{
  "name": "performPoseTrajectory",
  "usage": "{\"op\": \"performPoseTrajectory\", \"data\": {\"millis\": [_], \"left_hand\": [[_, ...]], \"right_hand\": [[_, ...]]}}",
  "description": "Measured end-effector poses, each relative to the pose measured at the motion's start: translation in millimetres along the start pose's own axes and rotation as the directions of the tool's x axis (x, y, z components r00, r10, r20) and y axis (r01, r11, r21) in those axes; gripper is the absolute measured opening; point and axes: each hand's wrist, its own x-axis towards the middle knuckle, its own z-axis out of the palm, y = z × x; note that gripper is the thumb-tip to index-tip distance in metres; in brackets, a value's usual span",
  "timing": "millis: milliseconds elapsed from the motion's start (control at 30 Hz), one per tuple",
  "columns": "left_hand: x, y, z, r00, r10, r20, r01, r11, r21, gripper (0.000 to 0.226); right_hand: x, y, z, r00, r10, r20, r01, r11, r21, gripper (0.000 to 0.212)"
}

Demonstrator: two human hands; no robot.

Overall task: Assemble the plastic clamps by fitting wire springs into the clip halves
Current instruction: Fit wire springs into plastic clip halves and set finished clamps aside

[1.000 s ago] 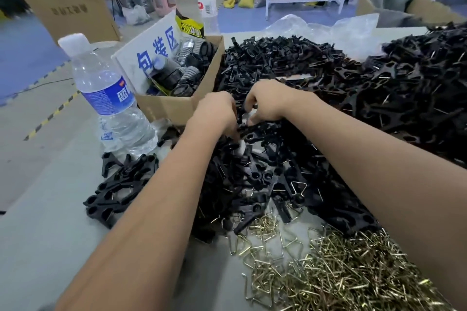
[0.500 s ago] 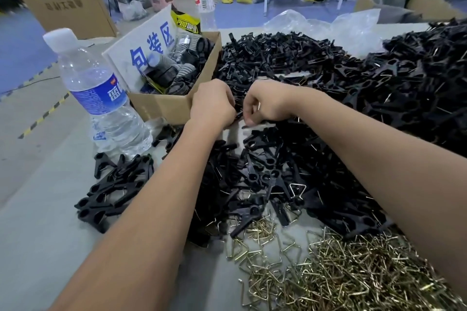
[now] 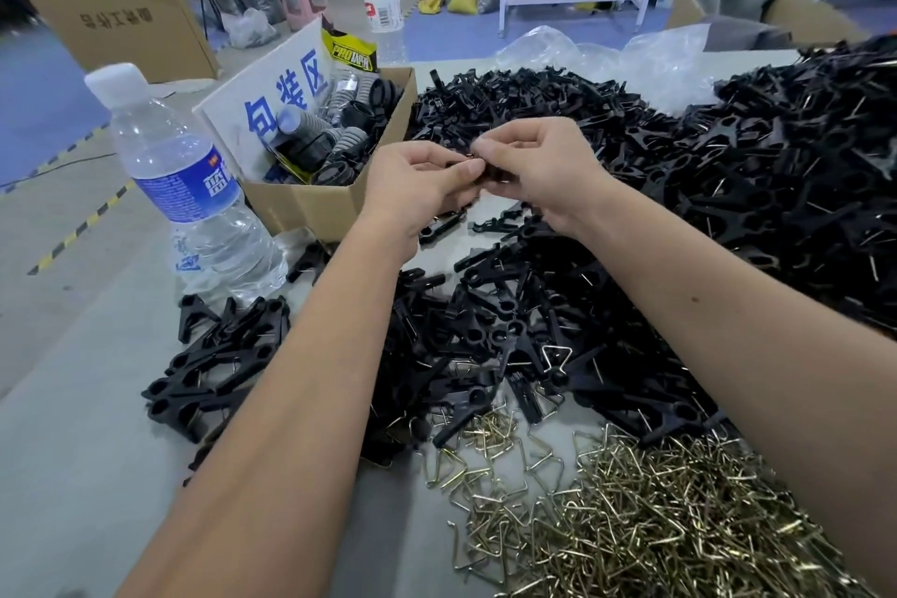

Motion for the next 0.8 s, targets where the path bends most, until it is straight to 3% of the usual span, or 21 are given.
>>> {"op": "performPoseTrajectory", "data": {"millis": [133,233,367,567,633,800], "left_hand": [[-12.8,3.8,0.5,0.996,-0.054,-0.069,0.043,0.986,-0.163,0.022],[-27.5,-0.1,4.8,0.996,-0.053,-0.071,0.032,0.963,-0.268,0.024],[-48.5,-11.5,17.3,0.999,-0.038,-0.026,0.028,0.957,-0.29,0.014],[-76.8,-29.7,27.2,0.997,0.011,0.08,0.021,0.924,-0.382,0.014],[-84.1,-33.2,27.8,0.992,0.039,0.124,0.018,0.903,-0.43,0.014],[-99.7,-37.6,34.4,0.961,0.156,0.227,-0.047,0.904,-0.425,0.021]], "right_hand": [[-20.7,1.3,-9.2,0.982,-0.162,-0.101,0.155,0.986,-0.068,0.018],[-47.4,6.6,-21.8,0.978,-0.144,-0.153,0.14,0.989,-0.04,0.042],[-92.5,17.1,-36.6,0.985,-0.098,-0.141,0.108,0.992,0.065,0.025],[-156.8,19.1,-60.3,0.968,-0.186,-0.17,0.219,0.955,0.2,0.024],[-169.2,19.6,-63.5,0.949,-0.239,-0.206,0.272,0.951,0.15,0.028],[-186.7,37.6,-57.1,0.875,-0.361,-0.322,0.32,0.931,-0.173,0.022]]}}
